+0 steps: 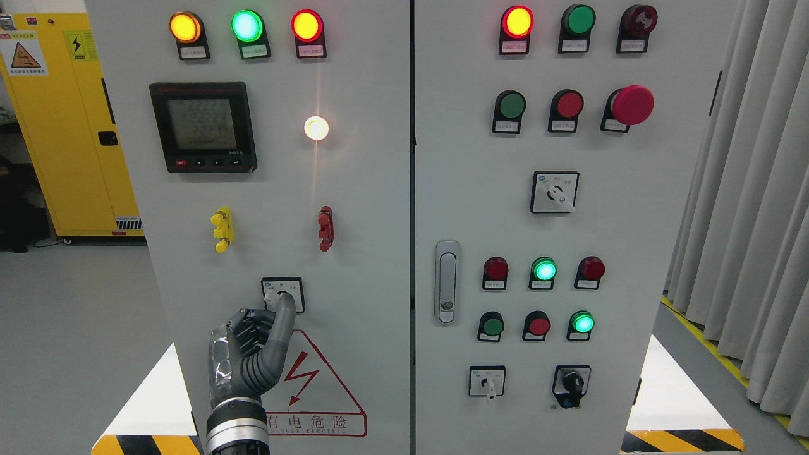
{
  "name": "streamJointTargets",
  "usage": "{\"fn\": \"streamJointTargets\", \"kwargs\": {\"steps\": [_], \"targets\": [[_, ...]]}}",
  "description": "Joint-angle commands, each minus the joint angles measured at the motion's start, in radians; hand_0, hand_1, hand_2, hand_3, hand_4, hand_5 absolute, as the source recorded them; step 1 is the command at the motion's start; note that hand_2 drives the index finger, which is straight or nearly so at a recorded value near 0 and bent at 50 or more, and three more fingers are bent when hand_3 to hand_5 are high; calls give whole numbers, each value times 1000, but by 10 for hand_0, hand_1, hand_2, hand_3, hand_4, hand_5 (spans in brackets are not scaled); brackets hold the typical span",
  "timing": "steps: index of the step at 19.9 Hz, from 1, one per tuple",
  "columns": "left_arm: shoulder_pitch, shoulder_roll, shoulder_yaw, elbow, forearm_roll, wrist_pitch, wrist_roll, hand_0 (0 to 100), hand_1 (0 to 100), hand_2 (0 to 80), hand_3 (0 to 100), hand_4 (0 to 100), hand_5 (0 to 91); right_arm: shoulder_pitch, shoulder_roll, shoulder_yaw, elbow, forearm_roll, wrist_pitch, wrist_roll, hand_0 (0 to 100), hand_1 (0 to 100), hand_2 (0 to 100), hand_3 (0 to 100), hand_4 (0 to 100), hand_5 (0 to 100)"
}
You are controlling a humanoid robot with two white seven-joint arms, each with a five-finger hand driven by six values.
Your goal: Turn on light switch 1
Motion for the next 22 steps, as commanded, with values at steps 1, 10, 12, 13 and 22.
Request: {"fn": "streamJointTargets", "kwargs": {"steps": [1,10,12,13,22], "targets": [[93,12,-1,-23,1,-76,-3,142,452,664,920,892,825,0,0,0,0,0,1,1,0,500,40,0,0,0],[372,47,24,-5,47,-430,-85,165,426,677,931,908,834,0,0,0,0,0,1,1,0,500,40,0,0,0],[440,58,65,19,63,-518,-131,168,419,667,941,916,831,0,0,0,0,0,1,1,0,500,40,0,0,0],[466,64,94,41,76,-556,-159,169,415,662,946,915,825,0,0,0,0,0,1,1,0,500,40,0,0,0],[615,108,297,355,228,-705,-323,171,376,594,911,893,752,0,0,0,0,0,1,1,0,500,40,0,0,0]]}}
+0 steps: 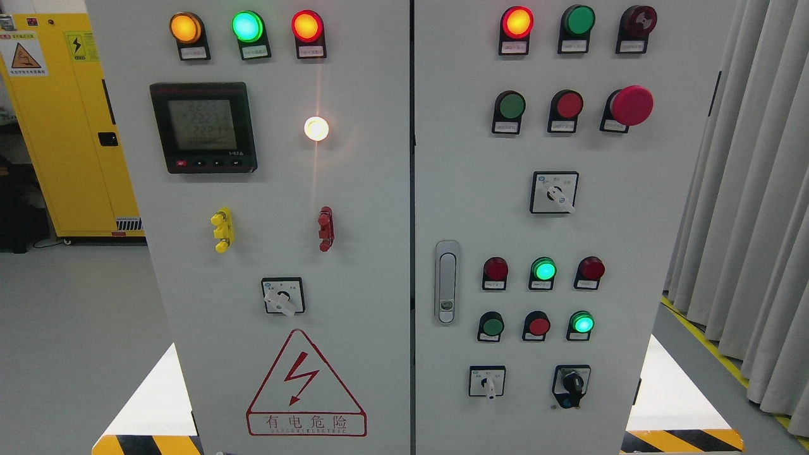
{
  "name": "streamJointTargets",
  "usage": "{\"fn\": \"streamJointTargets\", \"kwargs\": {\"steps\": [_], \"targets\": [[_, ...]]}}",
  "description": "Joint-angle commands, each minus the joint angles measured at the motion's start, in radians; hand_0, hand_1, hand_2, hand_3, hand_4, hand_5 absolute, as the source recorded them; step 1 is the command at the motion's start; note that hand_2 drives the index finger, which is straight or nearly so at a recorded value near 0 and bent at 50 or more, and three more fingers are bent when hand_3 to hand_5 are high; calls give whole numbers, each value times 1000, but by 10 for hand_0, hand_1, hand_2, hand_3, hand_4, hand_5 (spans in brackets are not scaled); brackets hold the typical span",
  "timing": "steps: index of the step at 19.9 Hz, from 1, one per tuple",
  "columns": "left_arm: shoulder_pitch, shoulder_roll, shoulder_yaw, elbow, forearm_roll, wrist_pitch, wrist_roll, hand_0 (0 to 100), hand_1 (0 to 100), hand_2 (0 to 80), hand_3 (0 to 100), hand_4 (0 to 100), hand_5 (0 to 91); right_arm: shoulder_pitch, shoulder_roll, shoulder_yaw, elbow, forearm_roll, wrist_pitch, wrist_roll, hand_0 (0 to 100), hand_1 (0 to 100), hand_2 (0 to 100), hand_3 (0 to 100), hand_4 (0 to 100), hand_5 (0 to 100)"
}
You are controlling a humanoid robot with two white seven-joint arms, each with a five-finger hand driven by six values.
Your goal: Turn on light switch 1
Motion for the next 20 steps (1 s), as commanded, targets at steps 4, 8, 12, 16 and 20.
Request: {"fn": "streamJointTargets", "kwargs": {"steps": [4,8,12,16,20], "targets": [[101,47,190,519,89,-140,-89,169,367,546,862,854,697,0,0,0,0,0,1,1,0,500,40,0,0,0],[131,62,186,806,86,-249,-212,151,380,514,828,843,660,2,0,0,0,0,1,1,0,500,40,0,0,0],[135,67,180,1032,81,-271,-229,159,392,379,652,697,430,0,0,0,0,0,1,-1,0,500,40,0,0,0],[124,61,155,1300,72,-286,-235,201,390,320,558,608,326,0,0,0,0,0,1,1,0,500,40,0,0,0],[96,72,63,1507,72,-286,-262,247,380,171,328,376,25,0,0,0,0,0,1,1,0,500,40,0,0,0]]}}
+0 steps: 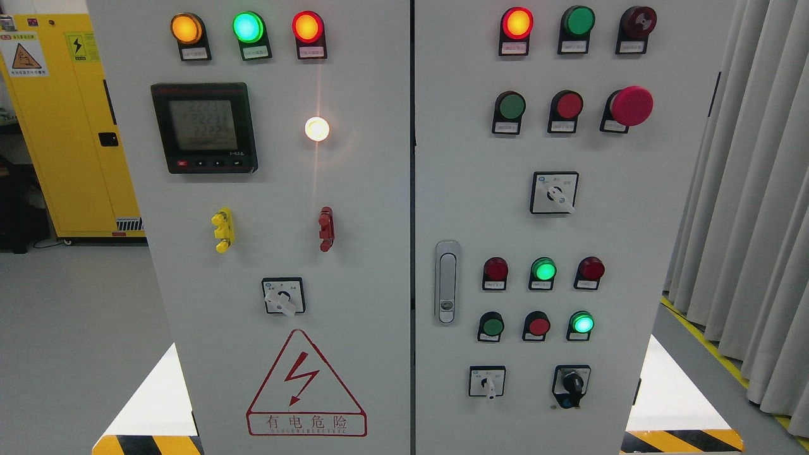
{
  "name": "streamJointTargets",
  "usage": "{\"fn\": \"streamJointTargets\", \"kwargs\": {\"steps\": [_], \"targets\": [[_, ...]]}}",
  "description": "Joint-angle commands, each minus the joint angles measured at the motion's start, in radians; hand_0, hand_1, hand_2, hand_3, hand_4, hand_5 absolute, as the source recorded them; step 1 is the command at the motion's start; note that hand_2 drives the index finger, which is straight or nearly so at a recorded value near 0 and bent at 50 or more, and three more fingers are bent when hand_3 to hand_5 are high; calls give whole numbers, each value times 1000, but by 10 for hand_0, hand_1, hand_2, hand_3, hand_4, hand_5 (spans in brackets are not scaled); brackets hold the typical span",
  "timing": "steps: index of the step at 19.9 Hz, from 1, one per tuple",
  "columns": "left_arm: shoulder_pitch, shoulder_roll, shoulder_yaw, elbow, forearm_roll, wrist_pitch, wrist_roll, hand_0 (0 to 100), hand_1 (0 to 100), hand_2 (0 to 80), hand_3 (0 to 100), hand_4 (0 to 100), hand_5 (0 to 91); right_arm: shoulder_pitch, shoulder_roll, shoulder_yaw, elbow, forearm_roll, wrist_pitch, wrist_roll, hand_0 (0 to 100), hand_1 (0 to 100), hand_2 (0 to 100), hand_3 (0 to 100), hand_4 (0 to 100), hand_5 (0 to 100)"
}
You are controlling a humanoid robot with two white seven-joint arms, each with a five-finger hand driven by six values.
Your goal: Turn on light switch 1
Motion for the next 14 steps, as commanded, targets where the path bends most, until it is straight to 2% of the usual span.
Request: {"fn": "streamJointTargets", "kwargs": {"steps": [1,2,3,4,6,8,11,14], "targets": [[-33,3,-78,634,-1,0,-13,264,372,29,168,243,0,0,0,0,0,0,1,1,0,500,40,0,0,0],[-48,1,-79,671,-1,2,-13,269,370,0,134,207,0,0,0,0,0,0,1,1,0,500,40,0,0,0],[-64,-3,-79,700,-1,8,-13,285,366,0,45,149,0,0,0,0,0,0,1,-1,0,500,40,0,0,0],[-79,-5,-79,728,0,15,-13,292,364,0,12,124,0,0,0,0,0,0,1,1,0,500,40,0,0,0],[-103,-9,-79,765,0,63,-13,303,354,0,0,0,0,0,0,0,0,0,1,1,0,500,40,0,0,0],[-117,-10,-81,768,0,153,-14,313,348,0,0,0,0,0,0,0,0,0,1,1,0,500,40,0,0,0],[-153,-5,-104,768,-3,299,-76,334,331,0,0,0,0,0,0,0,0,0,1,1,0,500,40,0,0,0],[-168,-2,-203,769,-3,339,-68,350,291,0,0,0,0,0,0,0,0,0,1,1,0,500,40,0,0,0]]}}
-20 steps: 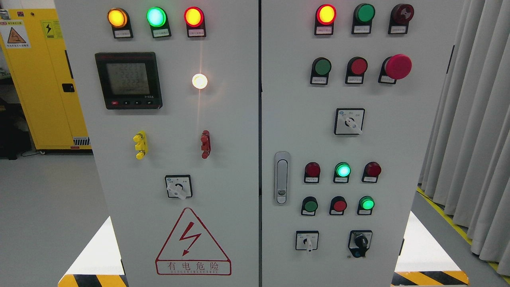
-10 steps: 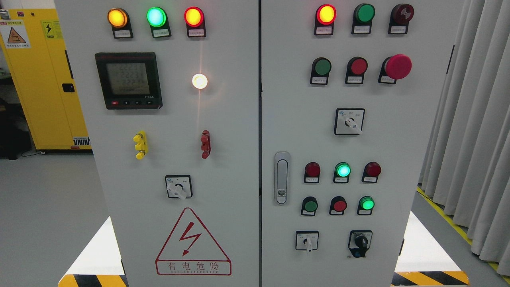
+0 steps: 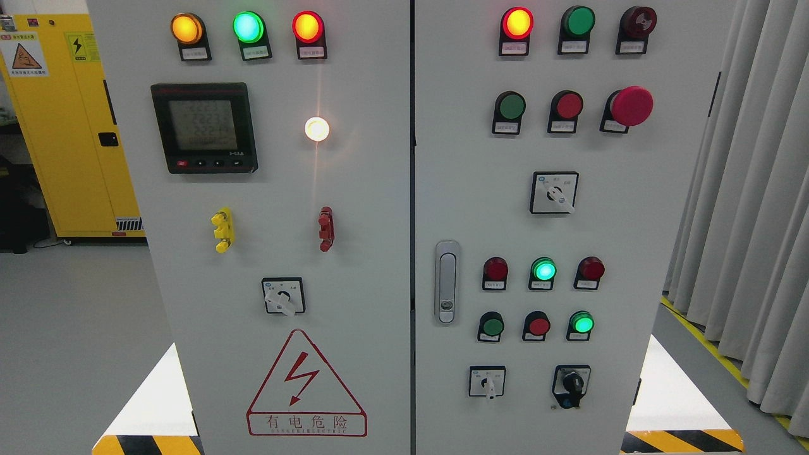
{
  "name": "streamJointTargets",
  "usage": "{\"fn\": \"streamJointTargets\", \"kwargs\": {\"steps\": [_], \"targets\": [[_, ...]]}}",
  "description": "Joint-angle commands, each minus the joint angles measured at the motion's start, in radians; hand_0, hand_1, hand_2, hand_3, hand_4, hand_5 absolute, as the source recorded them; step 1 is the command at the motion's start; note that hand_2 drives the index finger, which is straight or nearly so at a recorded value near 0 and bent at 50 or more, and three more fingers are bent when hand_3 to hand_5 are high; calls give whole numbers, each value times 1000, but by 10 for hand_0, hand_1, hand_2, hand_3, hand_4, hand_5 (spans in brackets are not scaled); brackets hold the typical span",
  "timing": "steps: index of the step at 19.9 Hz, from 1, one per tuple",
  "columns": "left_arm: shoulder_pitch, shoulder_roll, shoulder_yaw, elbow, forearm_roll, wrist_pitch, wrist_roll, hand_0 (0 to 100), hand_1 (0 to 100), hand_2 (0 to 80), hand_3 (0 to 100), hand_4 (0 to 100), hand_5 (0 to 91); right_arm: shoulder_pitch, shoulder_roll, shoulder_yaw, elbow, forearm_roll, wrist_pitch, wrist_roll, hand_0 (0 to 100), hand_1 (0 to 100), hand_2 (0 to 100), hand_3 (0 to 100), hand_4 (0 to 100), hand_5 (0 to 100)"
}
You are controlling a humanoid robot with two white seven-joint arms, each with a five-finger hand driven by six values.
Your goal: Turn on light switch 1
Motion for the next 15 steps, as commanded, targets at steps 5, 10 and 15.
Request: {"fn": "streamJointTargets", "kwargs": {"steps": [5,10,15], "targets": [[-60,-20,-176,232,5,94,7,370,231,0,0,0,0,0,0,0,0,0,1,1,0,500,40,0,0,0],[-65,-20,-184,231,-4,94,12,367,197,0,0,0,0,0,0,0,0,0,1,1,0,500,40,0,0,0],[-97,-18,-207,232,-3,98,25,359,195,0,0,0,0,0,0,0,0,0,1,1,0,500,40,0,0,0]]}}
